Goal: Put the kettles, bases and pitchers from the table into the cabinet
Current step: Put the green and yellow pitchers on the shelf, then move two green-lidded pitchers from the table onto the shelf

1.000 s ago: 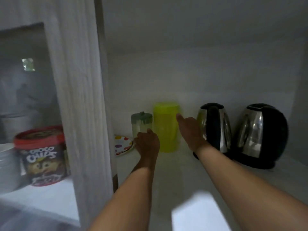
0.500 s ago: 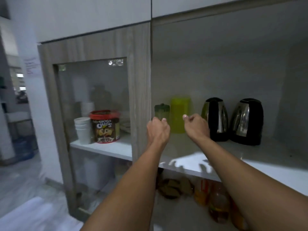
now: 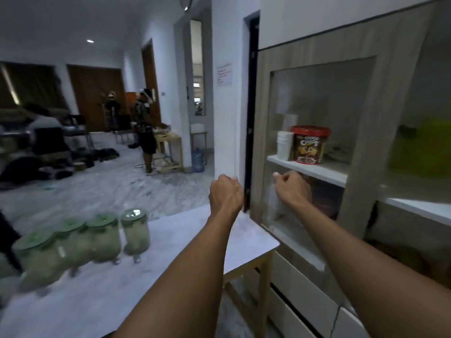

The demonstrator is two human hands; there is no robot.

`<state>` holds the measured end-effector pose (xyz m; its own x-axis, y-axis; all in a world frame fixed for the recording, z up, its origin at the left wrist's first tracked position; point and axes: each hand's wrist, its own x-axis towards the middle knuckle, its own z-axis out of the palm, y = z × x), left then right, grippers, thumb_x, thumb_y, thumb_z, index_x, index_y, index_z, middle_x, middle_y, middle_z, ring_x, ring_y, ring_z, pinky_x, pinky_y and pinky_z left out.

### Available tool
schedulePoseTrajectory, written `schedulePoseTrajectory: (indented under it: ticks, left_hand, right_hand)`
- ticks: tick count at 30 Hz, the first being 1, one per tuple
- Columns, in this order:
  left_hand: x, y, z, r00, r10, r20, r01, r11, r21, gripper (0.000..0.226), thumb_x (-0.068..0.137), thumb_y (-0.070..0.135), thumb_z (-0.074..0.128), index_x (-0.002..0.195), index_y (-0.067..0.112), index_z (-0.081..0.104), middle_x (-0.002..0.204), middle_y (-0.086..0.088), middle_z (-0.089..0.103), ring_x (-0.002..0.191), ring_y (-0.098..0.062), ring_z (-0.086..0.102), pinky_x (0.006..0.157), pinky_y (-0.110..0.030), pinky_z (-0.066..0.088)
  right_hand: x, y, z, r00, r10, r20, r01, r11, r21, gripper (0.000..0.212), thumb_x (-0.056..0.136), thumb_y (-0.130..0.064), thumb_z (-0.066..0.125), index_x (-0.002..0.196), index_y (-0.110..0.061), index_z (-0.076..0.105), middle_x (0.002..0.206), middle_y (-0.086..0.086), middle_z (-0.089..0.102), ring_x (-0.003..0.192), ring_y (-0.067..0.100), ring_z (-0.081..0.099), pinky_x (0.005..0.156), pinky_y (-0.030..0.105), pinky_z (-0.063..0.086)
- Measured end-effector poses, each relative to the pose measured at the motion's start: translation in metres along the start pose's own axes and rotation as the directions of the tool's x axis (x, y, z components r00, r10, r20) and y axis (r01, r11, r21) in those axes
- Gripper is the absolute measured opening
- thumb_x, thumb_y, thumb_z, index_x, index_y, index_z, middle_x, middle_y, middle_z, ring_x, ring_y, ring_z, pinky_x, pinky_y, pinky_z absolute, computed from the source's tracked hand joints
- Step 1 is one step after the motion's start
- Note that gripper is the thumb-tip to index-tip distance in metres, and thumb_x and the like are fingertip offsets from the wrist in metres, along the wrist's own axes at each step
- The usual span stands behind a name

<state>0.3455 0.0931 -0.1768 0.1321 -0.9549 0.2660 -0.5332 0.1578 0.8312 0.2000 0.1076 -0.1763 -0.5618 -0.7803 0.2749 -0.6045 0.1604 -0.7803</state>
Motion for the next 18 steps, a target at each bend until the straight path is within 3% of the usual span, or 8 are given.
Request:
schedulePoseTrajectory:
  ticks: [4,11,16,18]
  left_hand:
    - [0.018,-0.086,-0.119,0.985,-0.103,-0.139,0.114,0.991,0.07,0.04,0.101,0.03,0.038,0.112,0.001,0.064,0.122,-0.021,0.063,0.113,-0.038,0.057,0.09,-0.038,0.044]
    - [0.041,-0.259,-0.311,0.893,-0.293,-0.341,0.361,0.92,0.155,0.038,0.1,0.028,0.04,0.113,0.001,0.063,0.119,-0.019,0.064,0.108,-0.037,0.06,0.079,-0.035,0.044]
    - [0.05,-0.339,-0.365,0.821,-0.443,-0.362,0.511,0.852,0.117,0.033,0.097,0.021,0.042,0.113,0.006,0.066,0.121,-0.017,0.065,0.109,-0.037,0.061,0.079,-0.034,0.046]
    - [0.06,-0.363,-0.369,0.792,-0.495,-0.356,0.558,0.825,0.094,0.032,0.098,0.021,0.043,0.112,0.004,0.066,0.119,-0.016,0.065,0.107,-0.037,0.061,0.069,-0.033,0.044]
  right_hand:
    - [-0.069,-0.085,0.106,0.979,-0.107,0.173,0.095,0.993,0.074,0.039,0.097,-0.043,0.048,0.104,-0.008,0.062,0.113,0.018,0.067,0.105,0.037,0.061,0.083,0.038,0.045]
    - [-0.206,-0.198,0.284,0.872,-0.184,0.453,0.136,0.981,0.138,0.037,0.096,-0.042,0.051,0.108,-0.008,0.061,0.117,0.017,0.066,0.109,0.036,0.059,0.078,0.034,0.039]
    - [-0.25,-0.23,0.368,0.817,-0.172,0.55,0.129,0.985,0.116,0.032,0.095,-0.036,0.054,0.108,-0.008,0.062,0.117,0.016,0.067,0.11,0.035,0.06,0.082,0.035,0.043]
    - [-0.255,-0.237,0.398,0.808,-0.159,0.567,0.122,0.987,0.103,0.031,0.095,-0.036,0.054,0.108,-0.009,0.062,0.116,0.014,0.068,0.108,0.034,0.061,0.088,0.038,0.047]
